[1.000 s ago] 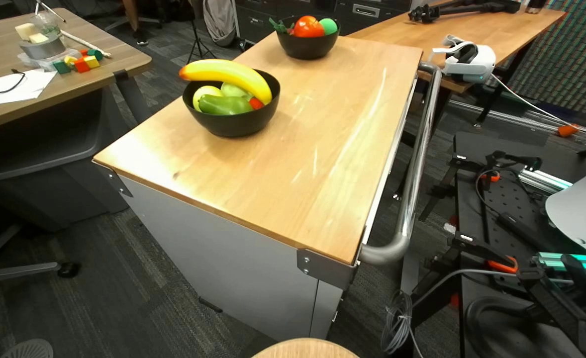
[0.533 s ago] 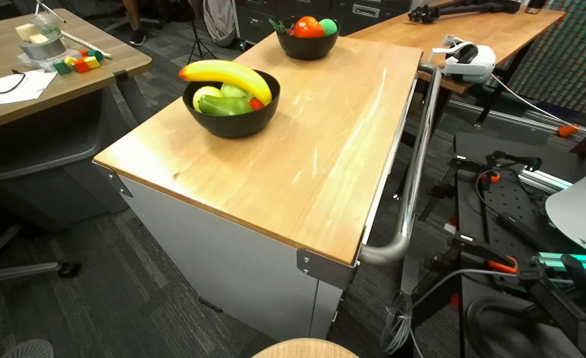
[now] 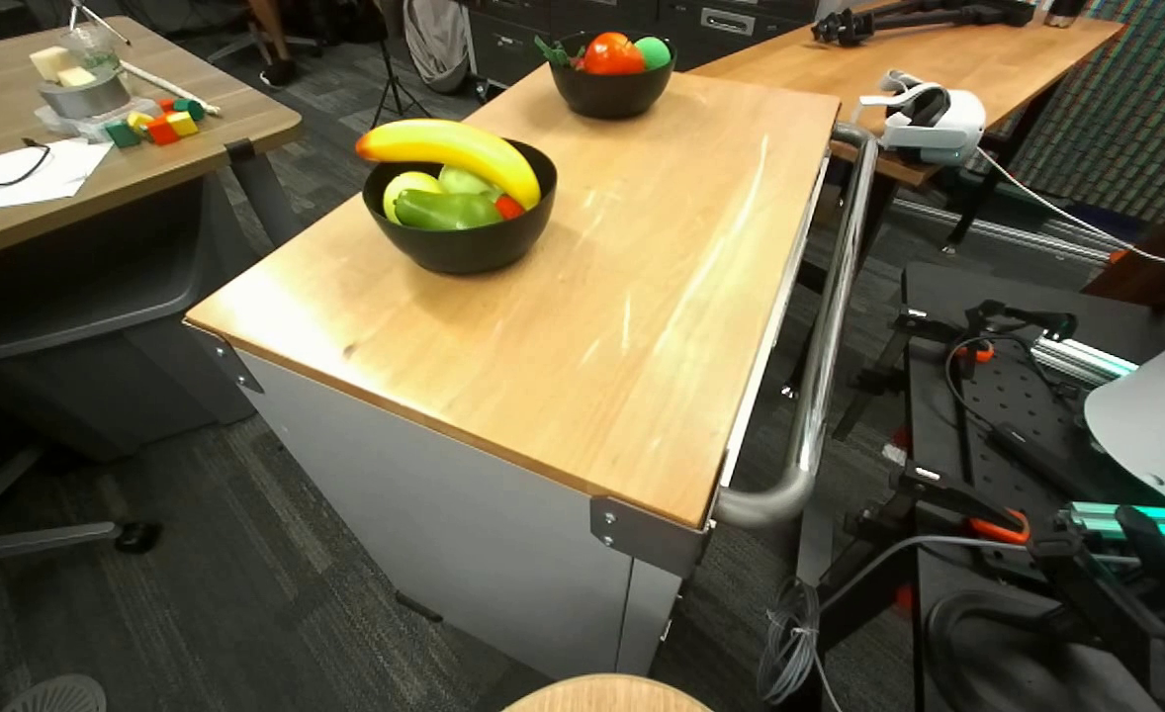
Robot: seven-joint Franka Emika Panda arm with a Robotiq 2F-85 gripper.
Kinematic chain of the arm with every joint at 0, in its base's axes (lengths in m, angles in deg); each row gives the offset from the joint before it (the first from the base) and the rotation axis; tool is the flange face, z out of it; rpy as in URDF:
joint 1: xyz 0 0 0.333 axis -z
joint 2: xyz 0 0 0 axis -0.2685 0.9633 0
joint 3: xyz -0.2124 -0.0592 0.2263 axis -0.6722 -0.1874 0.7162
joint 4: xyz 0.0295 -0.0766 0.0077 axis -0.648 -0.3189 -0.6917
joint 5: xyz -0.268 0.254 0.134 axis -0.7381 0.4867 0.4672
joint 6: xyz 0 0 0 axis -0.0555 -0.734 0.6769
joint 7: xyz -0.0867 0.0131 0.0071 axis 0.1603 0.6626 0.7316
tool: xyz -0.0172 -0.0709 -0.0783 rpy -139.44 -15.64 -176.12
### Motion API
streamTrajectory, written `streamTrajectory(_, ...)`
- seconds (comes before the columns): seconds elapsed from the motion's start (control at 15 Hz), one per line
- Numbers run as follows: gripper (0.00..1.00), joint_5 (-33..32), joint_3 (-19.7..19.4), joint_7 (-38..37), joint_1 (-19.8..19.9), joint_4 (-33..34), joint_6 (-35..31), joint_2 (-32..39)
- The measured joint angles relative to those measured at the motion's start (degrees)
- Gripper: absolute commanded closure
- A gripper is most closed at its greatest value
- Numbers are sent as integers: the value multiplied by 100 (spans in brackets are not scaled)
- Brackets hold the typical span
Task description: Move the fruit and vegetable toys from the bowls to the counter
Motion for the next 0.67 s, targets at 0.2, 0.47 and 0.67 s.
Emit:
streamTrajectory(0.2,0,-1,-39,0,29,120,-11,347)
streamTrajectory(0.47,0,-23,-33,-1,27,76,-7,355)
streamTrajectory(0.67,0,-56,-35,-14,27,46,-20,476)
